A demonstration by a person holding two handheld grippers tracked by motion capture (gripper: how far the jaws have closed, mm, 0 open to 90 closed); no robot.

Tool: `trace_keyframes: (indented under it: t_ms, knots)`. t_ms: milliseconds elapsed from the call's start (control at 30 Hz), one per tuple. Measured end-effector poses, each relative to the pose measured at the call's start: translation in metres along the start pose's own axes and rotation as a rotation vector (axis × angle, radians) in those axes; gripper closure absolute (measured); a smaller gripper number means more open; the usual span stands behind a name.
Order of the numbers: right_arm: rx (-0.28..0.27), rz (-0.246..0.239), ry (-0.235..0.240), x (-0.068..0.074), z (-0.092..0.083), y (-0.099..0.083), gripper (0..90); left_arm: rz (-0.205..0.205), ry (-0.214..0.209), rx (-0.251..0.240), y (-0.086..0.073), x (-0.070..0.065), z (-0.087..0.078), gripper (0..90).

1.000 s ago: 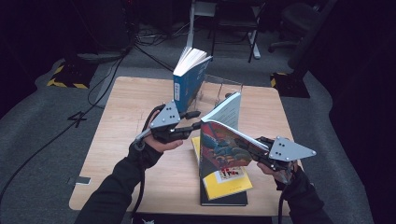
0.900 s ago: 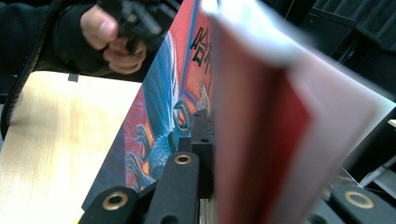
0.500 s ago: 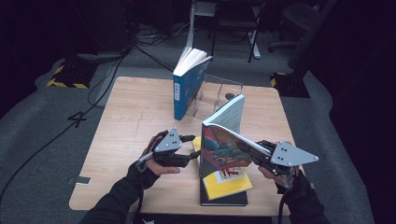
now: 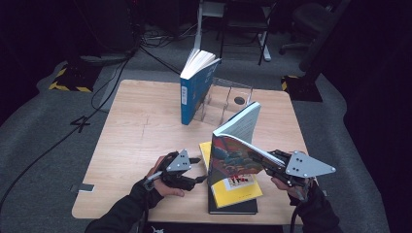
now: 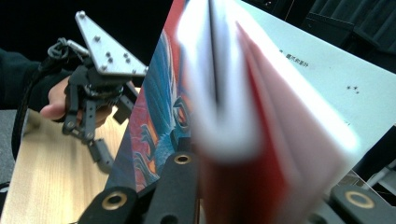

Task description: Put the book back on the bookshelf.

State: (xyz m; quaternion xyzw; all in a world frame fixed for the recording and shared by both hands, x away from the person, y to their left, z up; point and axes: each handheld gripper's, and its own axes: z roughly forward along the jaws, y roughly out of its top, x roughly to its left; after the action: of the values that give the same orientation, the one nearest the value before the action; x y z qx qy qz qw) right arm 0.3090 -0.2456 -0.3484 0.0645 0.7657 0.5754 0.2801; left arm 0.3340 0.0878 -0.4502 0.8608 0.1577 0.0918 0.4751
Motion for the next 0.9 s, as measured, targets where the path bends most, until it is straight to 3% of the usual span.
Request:
trace_keyframes:
  t_ms: [100,367,533,633,733,800,900]
  knots:
    - [0.002,0.001,-0.002,0.001,-0.001,0.0,84.6,-0.001,-0.023,-0.013,0.002,-0.008,0.008,33.2]
    - [0.0,0.007,0.005,0.004,-0.005,-0.001,84.3,0.012,-0.03,-0.079,0.02,-0.015,0.027,35.2]
    - [0.004,0.016,0.009,0.003,-0.01,-0.003,81.7,0.022,-0.023,-0.139,0.035,-0.014,0.03,43.3]
    - [0.013,0.017,-0.008,0.003,-0.013,-0.005,78.7,0.015,-0.032,-0.183,0.042,-0.013,0.028,48.0]
    - [0.013,0.03,-0.04,-0.001,-0.02,-0.009,74.0,0.038,-0.033,-0.216,0.052,-0.013,0.027,56.8]
    - [0.014,0.029,-0.047,-0.002,-0.021,-0.01,72.7,0.051,-0.023,-0.214,0.053,-0.013,0.026,57.2]
    - [0.024,0.043,-0.093,-0.006,-0.026,-0.013,66.4,0.058,-0.018,-0.21,0.054,-0.012,0.026,59.9]
